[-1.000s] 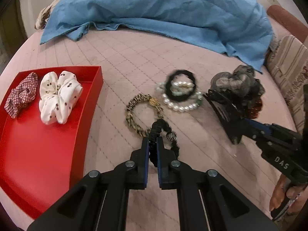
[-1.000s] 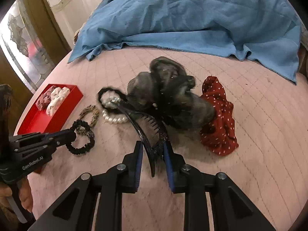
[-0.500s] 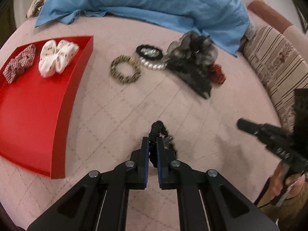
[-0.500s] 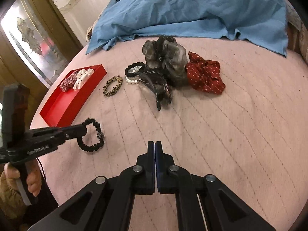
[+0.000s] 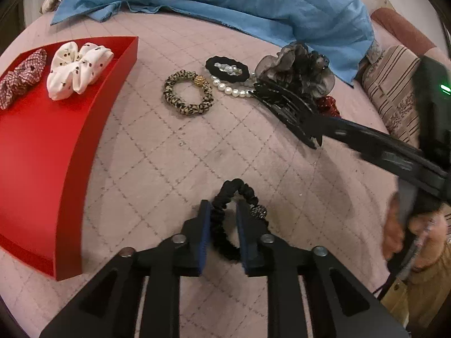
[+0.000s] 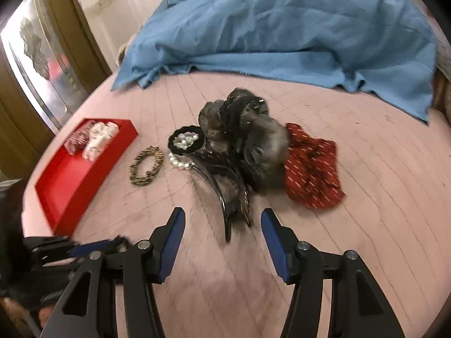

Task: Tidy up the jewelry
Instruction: 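Carry the claw clip and black hair tie into the red tray and release, then move both open tools back toward the remaining accessories, then grasp the red polka-dot scrunchie with right tool while left tool grasps grey scrunchie, then carry the grey sheer scrunchie with the left tool over the red tray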

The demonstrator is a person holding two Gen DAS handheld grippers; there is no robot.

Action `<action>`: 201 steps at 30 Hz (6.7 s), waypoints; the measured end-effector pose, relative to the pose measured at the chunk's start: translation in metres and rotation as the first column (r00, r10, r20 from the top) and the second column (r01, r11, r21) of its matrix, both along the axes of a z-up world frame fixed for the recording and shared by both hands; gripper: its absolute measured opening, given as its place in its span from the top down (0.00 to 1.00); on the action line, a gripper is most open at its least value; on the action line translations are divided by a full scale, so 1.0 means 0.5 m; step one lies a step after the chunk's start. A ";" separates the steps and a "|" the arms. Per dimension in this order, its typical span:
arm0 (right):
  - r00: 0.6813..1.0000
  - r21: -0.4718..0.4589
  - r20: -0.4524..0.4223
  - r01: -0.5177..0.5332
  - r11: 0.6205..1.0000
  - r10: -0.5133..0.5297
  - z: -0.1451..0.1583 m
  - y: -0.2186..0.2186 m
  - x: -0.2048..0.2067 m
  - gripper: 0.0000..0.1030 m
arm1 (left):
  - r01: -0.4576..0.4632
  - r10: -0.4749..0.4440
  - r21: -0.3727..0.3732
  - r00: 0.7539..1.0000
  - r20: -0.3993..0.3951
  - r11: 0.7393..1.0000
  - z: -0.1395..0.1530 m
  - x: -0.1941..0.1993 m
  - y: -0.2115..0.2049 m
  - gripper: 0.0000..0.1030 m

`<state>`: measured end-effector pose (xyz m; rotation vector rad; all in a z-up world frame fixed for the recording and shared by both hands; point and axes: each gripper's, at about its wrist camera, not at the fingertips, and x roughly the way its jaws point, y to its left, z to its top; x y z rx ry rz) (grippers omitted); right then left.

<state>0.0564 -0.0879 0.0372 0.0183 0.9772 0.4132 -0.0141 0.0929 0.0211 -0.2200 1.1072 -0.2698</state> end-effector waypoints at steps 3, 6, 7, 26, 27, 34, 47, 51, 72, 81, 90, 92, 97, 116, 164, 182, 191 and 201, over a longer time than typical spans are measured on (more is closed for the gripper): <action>1.000 -0.046 -0.012 0.001 0.999 -0.002 -0.028 0.023 0.029 0.43 | 0.008 -0.008 -0.012 1.000 0.011 1.000 0.000 -0.001 -0.007 0.69; 0.999 -0.063 -0.033 0.013 0.998 -0.015 -0.046 0.032 0.047 0.71 | 0.020 -0.021 0.028 0.999 0.032 0.999 0.002 -0.007 -0.021 0.75; 0.999 -0.059 -0.038 0.021 0.998 -0.023 -0.048 0.030 0.049 0.71 | 0.027 -0.028 0.037 0.999 0.031 0.999 0.001 -0.007 -0.024 0.96; 0.987 0.277 -0.158 0.028 0.960 0.016 0.026 0.020 -0.091 0.72 | -0.062 0.068 -0.039 0.982 0.174 0.997 0.126 -0.054 0.109 0.95; 0.984 0.307 -0.178 0.035 0.951 0.022 0.025 0.022 -0.099 0.72 | -0.074 0.079 -0.036 0.979 0.190 0.997 0.134 -0.056 0.126 0.95; 0.988 0.275 -0.151 0.001 0.961 0.042 0.062 0.092 -0.121 0.72 | -0.170 0.175 -0.041 0.958 0.229 0.985 0.155 -0.041 0.244 0.95; 0.981 0.210 -0.107 -0.137 0.968 0.162 0.106 0.307 -0.069 0.71 | -0.401 0.400 -0.008 0.910 0.113 0.916 0.102 0.038 0.480 0.95; 0.973 0.188 -0.133 -0.162 0.969 0.188 0.077 0.386 -0.042 0.71 | -0.415 0.410 0.019 0.905 0.116 0.910 0.091 0.059 0.503 0.95; 0.975 0.100 -0.181 -0.115 0.988 0.132 -0.007 0.569 0.060 0.71 | -0.506 0.509 -0.053 0.858 0.065 0.861 0.066 0.059 0.577 0.91; 0.978 0.093 -0.174 -0.104 0.990 0.119 -0.014 0.581 0.059 0.63 | -0.500 0.512 -0.116 0.850 0.125 0.858 0.094 0.042 0.576 0.63; 0.985 0.121 -0.125 -0.108 0.987 0.123 0.035 0.556 0.043 0.59 | -0.538 0.532 -0.035 0.818 0.219 0.842 0.121 0.029 0.565 0.57; 0.987 0.124 -0.103 -0.110 0.986 0.123 0.052 0.543 0.031 0.58 | -0.543 0.531 -0.009 0.817 0.223 0.839 0.119 0.030 0.562 0.57; 0.990 0.126 -0.087 -0.096 0.987 0.107 0.073 0.499 -0.004 0.57 | -0.538 0.510 0.061 0.825 0.244 0.841 0.115 0.028 0.546 0.51; 0.999 -0.023 -0.027 0.039 0.999 -0.040 0.093 0.150 -0.168 0.52 | -0.513 0.389 0.288 0.833 0.392 0.809 0.140 -0.080 0.397 0.49; 0.947 0.348 -0.054 0.314 0.883 -0.315 -0.070 -0.262 0.052 0.45 | -0.033 0.033 0.002 0.995 0.091 0.999 0.144 0.278 -0.164 0.30; 0.967 0.339 -0.050 0.250 0.907 -0.248 -0.091 -0.231 0.092 0.90 | 0.044 -0.050 0.134 0.998 0.036 0.990 0.087 0.272 -0.244 0.77; 0.957 0.391 -0.070 0.285 0.875 -0.280 -0.078 -0.252 0.073 0.92 | 0.069 -0.088 0.139 0.988 0.129 0.988 0.173 0.186 -0.245 0.78; 0.940 0.436 -0.098 0.336 0.834 -0.328 -0.055 -0.277 -0.051 0.92 | 0.049 -0.080 0.158 0.977 0.199 0.986 0.233 0.022 -0.164 0.77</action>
